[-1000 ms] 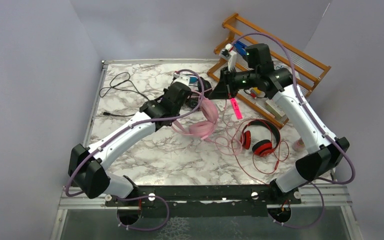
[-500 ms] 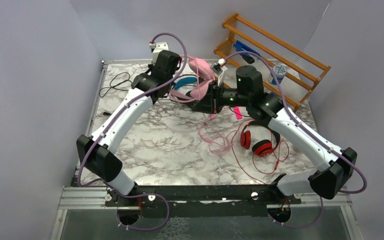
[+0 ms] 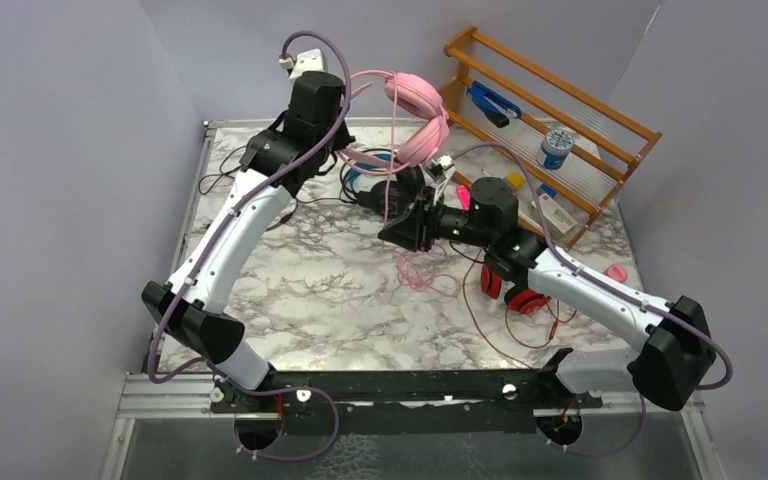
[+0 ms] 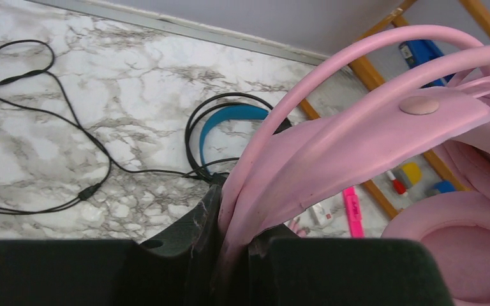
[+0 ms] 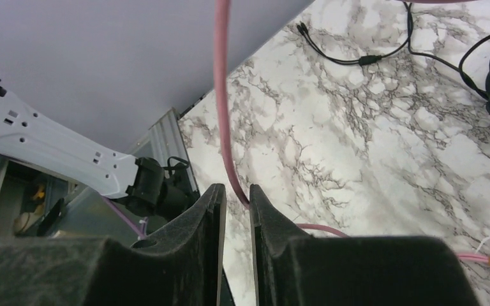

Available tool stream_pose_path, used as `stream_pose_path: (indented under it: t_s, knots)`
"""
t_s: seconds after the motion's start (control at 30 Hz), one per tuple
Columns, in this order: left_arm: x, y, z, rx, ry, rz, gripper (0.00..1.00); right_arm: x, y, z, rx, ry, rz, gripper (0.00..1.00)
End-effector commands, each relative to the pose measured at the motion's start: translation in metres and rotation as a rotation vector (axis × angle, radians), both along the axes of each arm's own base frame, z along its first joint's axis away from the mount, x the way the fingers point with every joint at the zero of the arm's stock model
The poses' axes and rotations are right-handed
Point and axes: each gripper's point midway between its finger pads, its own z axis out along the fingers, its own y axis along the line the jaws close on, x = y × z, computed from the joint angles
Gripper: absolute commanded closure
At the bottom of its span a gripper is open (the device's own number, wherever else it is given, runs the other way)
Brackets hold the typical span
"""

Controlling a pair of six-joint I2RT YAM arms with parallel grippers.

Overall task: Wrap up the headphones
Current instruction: Wrap the headphones cable around the headphones.

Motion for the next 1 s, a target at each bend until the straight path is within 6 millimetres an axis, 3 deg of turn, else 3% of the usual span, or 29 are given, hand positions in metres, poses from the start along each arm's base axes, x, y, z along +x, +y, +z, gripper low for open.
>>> stream_pose_path:
  t_s: [0.0, 0.2, 0.3, 0.43, 0.57, 0.7, 0.83, 0.97]
  knots:
    - [-0.022, -0.020, 0.080, -0.216, -0.157, -0.128, 1.00, 0.016, 0.006, 0.009, 0.053, -0.099, -0.050, 0.72]
    - [-0.043, -0.024, 0.106, -0.250, -0.188, -0.209, 1.00, 0.019, 0.001, -0.009, 0.080, -0.199, -0.069, 0.39]
    - [-0.050, -0.025, 0.115, -0.268, -0.201, -0.233, 1.00, 0.025, 0.002, -0.018, 0.056, -0.249, -0.079, 0.29]
    - [-0.052, -0.025, 0.121, -0.270, -0.208, -0.239, 1.00, 0.042, -0.006, -0.030, -0.005, -0.262, -0.142, 0.26]
    - [-0.053, -0.024, 0.130, -0.269, -0.225, -0.247, 1.00, 0.051, -0.031, -0.043, -0.041, -0.237, -0.243, 0.21]
    - [-0.053, -0.023, 0.139, -0.268, -0.244, -0.245, 1.00, 0.042, -0.041, -0.058, -0.090, -0.248, -0.211, 0.20]
    - [-0.055, -0.025, 0.142, -0.282, -0.242, -0.255, 1.00, 0.035, -0.036, -0.056, -0.096, -0.269, -0.150, 0.17]
    - [-0.058, -0.027, 0.144, -0.300, -0.243, -0.268, 1.00, 0.050, -0.019, -0.050, -0.079, -0.289, -0.126, 0.17]
